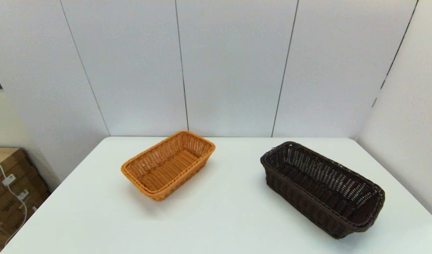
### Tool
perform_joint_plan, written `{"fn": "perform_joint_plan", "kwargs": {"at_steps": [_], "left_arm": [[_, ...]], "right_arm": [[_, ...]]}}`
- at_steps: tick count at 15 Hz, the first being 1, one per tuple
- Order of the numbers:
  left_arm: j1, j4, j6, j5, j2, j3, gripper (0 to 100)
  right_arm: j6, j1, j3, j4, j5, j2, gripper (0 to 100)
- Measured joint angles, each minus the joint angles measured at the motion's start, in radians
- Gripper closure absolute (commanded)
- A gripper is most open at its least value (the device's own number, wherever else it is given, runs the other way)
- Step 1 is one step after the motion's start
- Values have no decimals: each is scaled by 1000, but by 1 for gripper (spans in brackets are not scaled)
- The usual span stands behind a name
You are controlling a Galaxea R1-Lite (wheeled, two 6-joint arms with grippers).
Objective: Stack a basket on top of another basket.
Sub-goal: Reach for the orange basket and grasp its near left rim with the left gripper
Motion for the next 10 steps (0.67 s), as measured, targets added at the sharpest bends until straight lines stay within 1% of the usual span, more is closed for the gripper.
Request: {"fn": "perform_joint_plan", "kwargs": {"at_steps": [3, 5, 10], "left_arm": [[0, 98, -13, -16, 69, -154, 0], [0, 112, -57, -21, 192, -253, 0], [-5, 121, -275, -24, 664, -505, 0]], "right_arm": [[-1, 0, 0, 0, 1, 0, 0], [0, 0, 0, -1, 1, 0, 0], [-1, 0, 0, -2, 0, 0, 0]]}}
